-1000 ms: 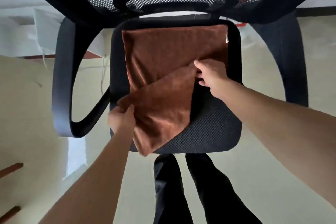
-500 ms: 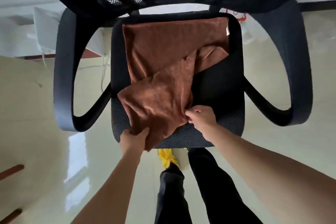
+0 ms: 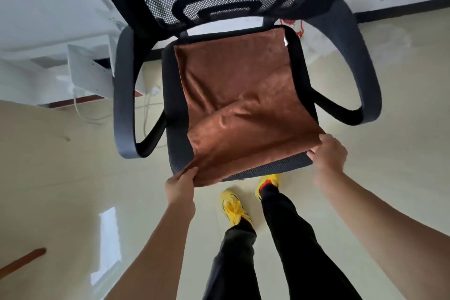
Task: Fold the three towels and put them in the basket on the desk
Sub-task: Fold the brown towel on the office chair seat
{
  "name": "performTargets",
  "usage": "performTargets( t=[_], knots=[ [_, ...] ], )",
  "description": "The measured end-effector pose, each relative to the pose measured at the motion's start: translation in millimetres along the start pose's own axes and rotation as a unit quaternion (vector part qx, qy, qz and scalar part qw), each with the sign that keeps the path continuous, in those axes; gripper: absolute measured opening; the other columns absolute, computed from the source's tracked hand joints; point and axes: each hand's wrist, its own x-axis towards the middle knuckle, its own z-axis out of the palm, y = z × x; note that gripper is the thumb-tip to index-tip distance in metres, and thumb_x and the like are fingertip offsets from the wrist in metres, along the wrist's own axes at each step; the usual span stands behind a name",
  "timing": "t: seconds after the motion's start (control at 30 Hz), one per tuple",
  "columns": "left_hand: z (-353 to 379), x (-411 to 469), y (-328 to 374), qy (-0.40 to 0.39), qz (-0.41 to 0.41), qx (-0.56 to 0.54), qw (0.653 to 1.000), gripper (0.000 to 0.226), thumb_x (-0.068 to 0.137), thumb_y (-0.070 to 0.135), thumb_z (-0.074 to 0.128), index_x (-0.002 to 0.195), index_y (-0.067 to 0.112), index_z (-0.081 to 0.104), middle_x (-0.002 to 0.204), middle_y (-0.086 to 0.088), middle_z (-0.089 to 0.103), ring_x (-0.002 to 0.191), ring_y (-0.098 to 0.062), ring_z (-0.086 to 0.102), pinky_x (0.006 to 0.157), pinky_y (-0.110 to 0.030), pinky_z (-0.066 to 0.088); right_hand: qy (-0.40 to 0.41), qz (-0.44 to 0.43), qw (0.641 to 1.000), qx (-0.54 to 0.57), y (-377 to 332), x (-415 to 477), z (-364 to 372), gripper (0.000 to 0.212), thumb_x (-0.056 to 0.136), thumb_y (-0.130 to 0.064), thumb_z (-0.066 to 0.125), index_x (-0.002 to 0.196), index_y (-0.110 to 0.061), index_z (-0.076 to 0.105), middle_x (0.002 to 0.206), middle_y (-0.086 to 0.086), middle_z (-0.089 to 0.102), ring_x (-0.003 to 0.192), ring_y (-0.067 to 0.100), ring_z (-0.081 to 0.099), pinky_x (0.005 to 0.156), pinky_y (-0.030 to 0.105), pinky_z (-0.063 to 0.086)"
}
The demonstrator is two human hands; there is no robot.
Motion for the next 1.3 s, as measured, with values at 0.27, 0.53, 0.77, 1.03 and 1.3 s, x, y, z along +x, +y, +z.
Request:
performTargets(
  t=[0.27,0.53,0.77,1.03,1.3],
  knots=[
    [-26.0,-40.2,-35.3,-0.034,0.049,0.211,0.976,0.030,0.087,0.029,0.066,0.072,0.003,0.067,0.066,-0.008,0.058,0.062,-0.022,0.050,0.056,-0.027,0.037,-0.009,-0.036,0.994,-0.102,52.8,-25.0,-55.3,0.025,0.097,-0.024,0.049,0.092,-0.003,0.061,0.096,0.020,0.062,0.080,0.033,0.059,0.071,0.045,0.057],
    [-33.6,-3.5,-77.0,-0.028,0.122,0.343,0.931,0.029,0.075,0.028,0.076,0.064,0.006,0.061,0.055,-0.003,0.050,0.054,-0.022,0.044,0.055,-0.028,0.033,-0.124,-0.046,0.950,-0.282,93.2,33.9,-72.6,0.010,0.075,-0.023,0.077,0.077,-0.018,0.070,0.086,0.012,0.071,0.080,0.033,0.069,0.077,0.045,0.058],
    [-7.6,42.9,-85.9,0.007,0.070,0.239,0.969,0.010,0.083,0.011,0.068,0.091,0.006,0.068,0.084,-0.006,0.060,0.076,-0.022,0.053,0.073,-0.033,0.047,-0.102,-0.038,0.965,-0.239,102.4,74.0,-49.7,0.008,0.082,-0.008,0.062,0.078,-0.011,0.069,0.095,0.019,0.071,0.087,0.033,0.069,0.067,0.035,0.049],
    [14.7,80.0,-101.5,-0.050,-0.023,0.195,0.979,0.074,0.068,0.001,0.077,0.133,0.024,0.049,0.122,0.000,0.054,0.109,-0.025,0.051,0.091,-0.042,0.052,-0.136,0.051,0.968,-0.205,134.2,88.5,-27.1,0.050,0.081,-0.003,0.064,0.126,-0.022,0.055,0.123,0.004,0.060,0.105,0.022,0.056,0.087,0.039,0.052],
    [35.9,117.2,-122.0,-0.115,0.005,0.264,0.958,0.060,0.071,0.004,0.080,0.123,0.013,0.052,0.115,-0.001,0.055,0.108,-0.021,0.049,0.096,-0.035,0.041,-0.180,0.057,0.955,-0.228,153.0,117.2,9.4,0.053,0.075,-0.003,0.073,0.123,-0.019,0.058,0.122,-0.003,0.060,0.114,0.017,0.054,0.088,0.037,0.052]
  ],
)
